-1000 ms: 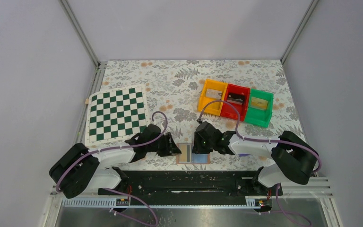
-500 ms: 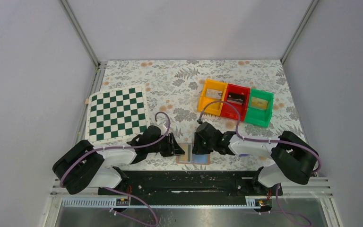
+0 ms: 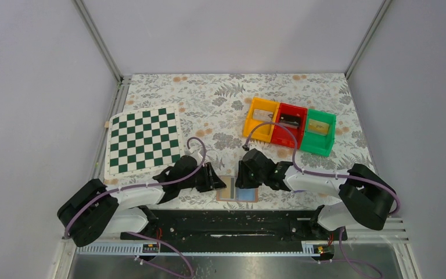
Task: Take the credit cards out of the card holder
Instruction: Remove the credit card from the card holder.
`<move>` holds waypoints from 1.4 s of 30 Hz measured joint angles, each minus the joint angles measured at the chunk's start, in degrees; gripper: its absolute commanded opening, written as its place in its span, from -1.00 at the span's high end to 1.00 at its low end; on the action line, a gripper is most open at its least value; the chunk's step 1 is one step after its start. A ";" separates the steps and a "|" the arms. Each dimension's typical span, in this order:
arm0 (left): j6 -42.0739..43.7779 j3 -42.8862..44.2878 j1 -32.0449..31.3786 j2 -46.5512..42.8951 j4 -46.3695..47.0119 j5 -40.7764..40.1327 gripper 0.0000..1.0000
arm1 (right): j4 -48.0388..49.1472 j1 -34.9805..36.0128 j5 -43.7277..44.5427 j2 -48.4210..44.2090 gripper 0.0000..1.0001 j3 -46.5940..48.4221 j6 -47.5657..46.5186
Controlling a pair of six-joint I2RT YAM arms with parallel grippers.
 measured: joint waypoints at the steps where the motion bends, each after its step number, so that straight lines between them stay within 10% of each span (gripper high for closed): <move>1: 0.22 0.02 0.00 -1.18 -1.77 -1.40 0.26 | 0.00 0.00 0.00 -0.48 0.29 0.00 0.02; 42: 0.39 0.11 -1.66 -2.93 -3.37 -6.64 0.33 | 6.67 0.00 -2.03 4.96 0.39 -0.11 0.70</move>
